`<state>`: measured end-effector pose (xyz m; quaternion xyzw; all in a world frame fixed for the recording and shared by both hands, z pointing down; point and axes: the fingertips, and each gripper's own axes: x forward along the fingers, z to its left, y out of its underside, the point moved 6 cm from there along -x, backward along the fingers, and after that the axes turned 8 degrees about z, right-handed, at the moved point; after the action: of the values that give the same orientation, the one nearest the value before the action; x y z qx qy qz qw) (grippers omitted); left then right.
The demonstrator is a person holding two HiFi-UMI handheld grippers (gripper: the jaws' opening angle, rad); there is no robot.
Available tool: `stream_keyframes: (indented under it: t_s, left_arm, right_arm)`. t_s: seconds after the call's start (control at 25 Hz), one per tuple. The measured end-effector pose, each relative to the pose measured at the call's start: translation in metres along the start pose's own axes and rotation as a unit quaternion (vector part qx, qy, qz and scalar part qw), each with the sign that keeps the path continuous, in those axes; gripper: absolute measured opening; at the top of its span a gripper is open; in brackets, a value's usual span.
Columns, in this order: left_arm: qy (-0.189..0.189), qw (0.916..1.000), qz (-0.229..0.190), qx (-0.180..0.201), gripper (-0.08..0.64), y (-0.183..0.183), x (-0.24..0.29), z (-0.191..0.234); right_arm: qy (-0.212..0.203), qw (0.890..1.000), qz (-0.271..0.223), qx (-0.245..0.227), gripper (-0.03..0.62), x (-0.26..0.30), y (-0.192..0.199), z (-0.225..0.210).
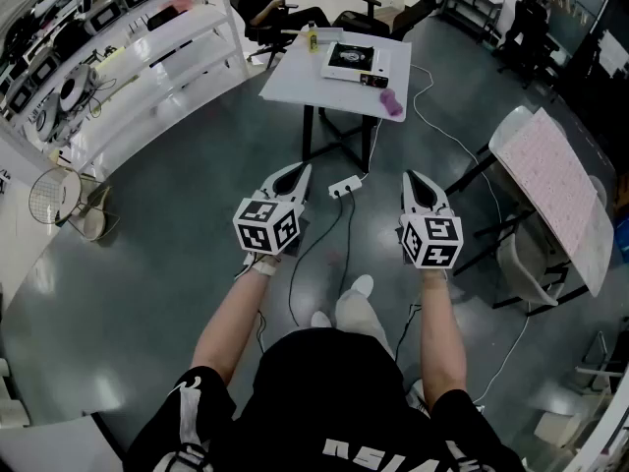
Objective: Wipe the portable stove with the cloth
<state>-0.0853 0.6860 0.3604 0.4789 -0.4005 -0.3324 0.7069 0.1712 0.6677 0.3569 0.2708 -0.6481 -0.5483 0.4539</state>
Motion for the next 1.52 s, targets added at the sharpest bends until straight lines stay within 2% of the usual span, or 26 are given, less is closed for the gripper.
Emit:
stream_keyframes:
  t_s: [0.4, 0.68, 0.96, 1.2, 1.52]
  left_arm:
    - [0.005, 0.9999, 0.010, 0.001, 0.009, 0.002, 0.029, -0.007]
    - [0.009, 0.9998, 0.019, 0.006, 0.009, -0.009, 0.070, -0.003]
    - [0.008, 0.9995, 0.027, 0.012, 0.009, -0.021, 0.129, 0.009]
    - [0.004, 0.9994, 0.030, 0.016, 0.009, -0.047, 0.187, 0.025]
    - [-0.003, 0.9995, 0.030, 0.013, 0.009, -0.070, 0.258, 0.025]
  right_arm:
    - [-0.002, 1.000, 0.001, 0.015, 0.010, 0.013, 0.003, -0.023]
    - [-0.005, 1.000, 0.006, 0.024, 0.011, 0.042, -0.003, -0.051]
    - [-0.010, 0.999, 0.007, 0.032, 0.011, 0.090, -0.010, -0.092]
    - [-0.013, 0.999, 0.010, 0.035, 0.011, 0.140, -0.029, -0.130]
    - [-0.021, 0.999, 0.013, 0.032, 0.011, 0.185, -0.050, -0.189]
